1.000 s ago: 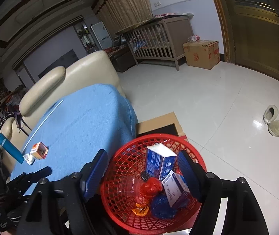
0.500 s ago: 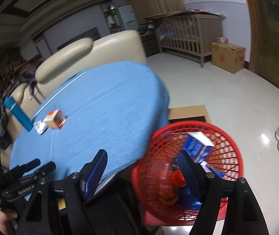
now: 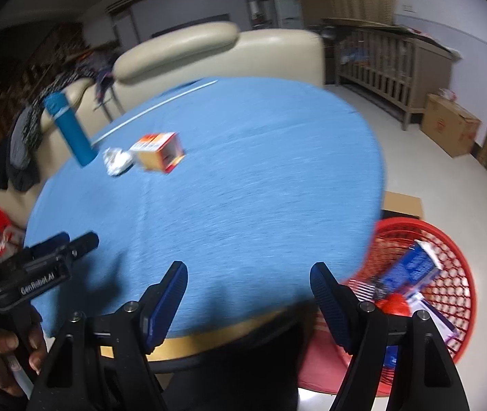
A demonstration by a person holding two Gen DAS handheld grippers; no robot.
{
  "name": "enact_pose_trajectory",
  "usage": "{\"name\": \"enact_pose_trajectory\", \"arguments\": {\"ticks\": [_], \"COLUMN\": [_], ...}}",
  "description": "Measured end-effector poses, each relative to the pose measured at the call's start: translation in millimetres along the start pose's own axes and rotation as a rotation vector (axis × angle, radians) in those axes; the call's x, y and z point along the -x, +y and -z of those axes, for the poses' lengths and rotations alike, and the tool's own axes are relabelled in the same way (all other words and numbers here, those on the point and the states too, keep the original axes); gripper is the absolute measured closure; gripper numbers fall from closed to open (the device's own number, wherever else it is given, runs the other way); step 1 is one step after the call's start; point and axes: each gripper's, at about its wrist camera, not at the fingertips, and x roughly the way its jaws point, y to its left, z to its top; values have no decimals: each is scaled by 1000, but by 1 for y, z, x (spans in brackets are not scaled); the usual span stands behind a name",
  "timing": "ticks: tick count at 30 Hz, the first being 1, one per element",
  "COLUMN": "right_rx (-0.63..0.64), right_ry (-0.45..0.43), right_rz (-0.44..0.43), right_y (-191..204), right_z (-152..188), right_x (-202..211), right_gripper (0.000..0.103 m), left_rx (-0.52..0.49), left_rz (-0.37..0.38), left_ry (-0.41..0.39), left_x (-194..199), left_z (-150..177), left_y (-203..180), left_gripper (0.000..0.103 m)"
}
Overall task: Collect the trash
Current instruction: 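Move both grippers back over the table toward the tissue and orange box, then grasp the orange-and-white box with the right gripper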
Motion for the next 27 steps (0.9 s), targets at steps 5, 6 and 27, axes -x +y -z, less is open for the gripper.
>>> {"name": "enact_pose_trajectory", "arguments": {"ticks": [5,6,27], "right_rx": [112,128,310], "right_ry": [37,43,103], "right_rz": [-25,-29,-37], "right_y": [38,43,113], "right_z": [-5,-7,-68], "right_x": [-20,-24,-99], "right_gripper": [26,26,26], "left_rx": [66,71,144], "left_rz": [-50,-72,-169], "left_ry": [0,1,92], "left_x": [-1,-1,-30], "left_z": [0,-1,-3], "left_y": [33,39,94], "left_gripper": [25,25,25]}}
